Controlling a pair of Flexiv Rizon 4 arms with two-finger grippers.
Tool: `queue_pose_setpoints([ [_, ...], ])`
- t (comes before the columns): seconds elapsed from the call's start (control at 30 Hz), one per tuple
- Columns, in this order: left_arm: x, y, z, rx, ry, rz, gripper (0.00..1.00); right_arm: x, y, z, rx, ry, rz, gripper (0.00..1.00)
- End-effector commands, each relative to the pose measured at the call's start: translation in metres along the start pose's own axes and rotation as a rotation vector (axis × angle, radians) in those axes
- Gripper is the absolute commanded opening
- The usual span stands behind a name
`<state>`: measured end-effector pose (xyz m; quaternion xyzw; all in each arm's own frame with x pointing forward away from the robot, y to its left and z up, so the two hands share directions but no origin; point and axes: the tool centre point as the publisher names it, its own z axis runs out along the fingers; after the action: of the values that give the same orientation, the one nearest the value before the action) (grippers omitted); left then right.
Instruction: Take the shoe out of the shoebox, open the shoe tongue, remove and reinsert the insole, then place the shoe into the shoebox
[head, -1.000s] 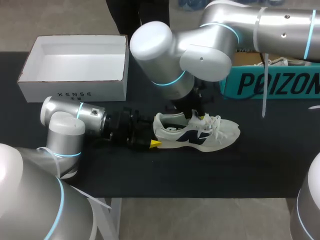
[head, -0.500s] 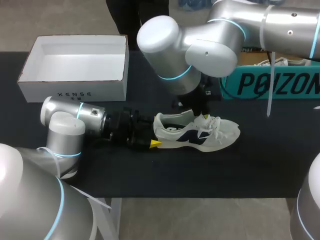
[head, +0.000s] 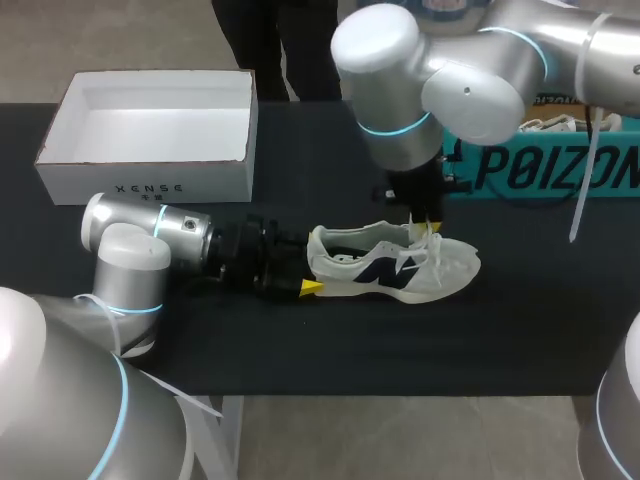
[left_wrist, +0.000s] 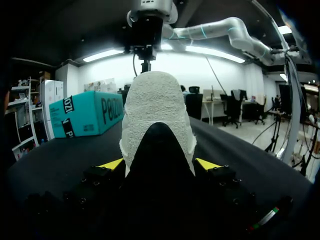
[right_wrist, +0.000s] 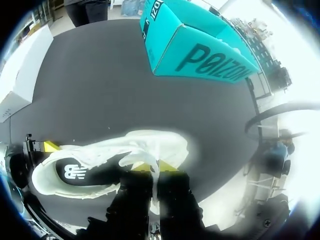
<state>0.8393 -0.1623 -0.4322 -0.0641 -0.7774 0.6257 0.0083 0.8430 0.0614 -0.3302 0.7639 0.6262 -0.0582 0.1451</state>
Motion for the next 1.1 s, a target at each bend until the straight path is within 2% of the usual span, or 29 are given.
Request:
queue_pose_setpoints([
  [0.03, 0.000, 0.002, 0.003, -0.002, 0.000, 0.000, 0.00, -0.008, 0.006, 0.003, 0.027, 0.075, 0.003, 0.00],
  [0.33, 0.000, 0.002, 0.003, -0.002, 0.000, 0.000, 0.00, -0.018, 0.010, 0.010, 0.090, 0.115, 0.027, 0.00],
  [0.37, 0.000, 0.002, 0.003, -0.002, 0.000, 0.000, 0.00, -0.017, 0.010, 0.010, 0.092, 0.113, 0.022, 0.03],
  [0.43, 0.000, 0.002, 0.003, -0.002, 0.000, 0.000, 0.00, -0.015, 0.008, 0.007, 0.090, 0.115, 0.015, 0.41],
  [0.5, 0.000, 0.002, 0.003, -0.002, 0.000, 0.000, 0.00, -0.014, 0.006, 0.003, 0.089, 0.115, 0.012, 1.00],
  [0.77, 0.000, 0.002, 0.003, -0.002, 0.000, 0.000, 0.00, -0.019, 0.004, -0.032, 0.067, 0.142, -0.067, 1.00],
  [0.87, 0.000, 0.002, 0.003, -0.002, 0.000, 0.000, 0.00, -0.022, 0.002, -0.051, 0.062, 0.169, -0.167, 1.00],
  [0.97, 0.000, 0.002, 0.003, -0.002, 0.000, 0.000, 0.00, -0.026, -0.002, -0.072, 0.045, 0.199, -0.333, 1.00],
  [1.03, 0.000, 0.002, 0.003, -0.002, 0.000, 0.000, 0.00, -0.026, -0.007, -0.085, 0.001, 0.226, -0.571, 1.00],
  [1.07, 0.000, 0.002, 0.003, -0.002, 0.000, 0.000, 0.00, -0.027, -0.009, -0.089, -0.009, 0.210, -0.635, 1.00],
  [1.1, 0.000, 0.002, 0.003, -0.002, 0.000, 0.000, 0.00, -0.026, -0.012, -0.091, -0.020, 0.223, -0.790, 1.00],
])
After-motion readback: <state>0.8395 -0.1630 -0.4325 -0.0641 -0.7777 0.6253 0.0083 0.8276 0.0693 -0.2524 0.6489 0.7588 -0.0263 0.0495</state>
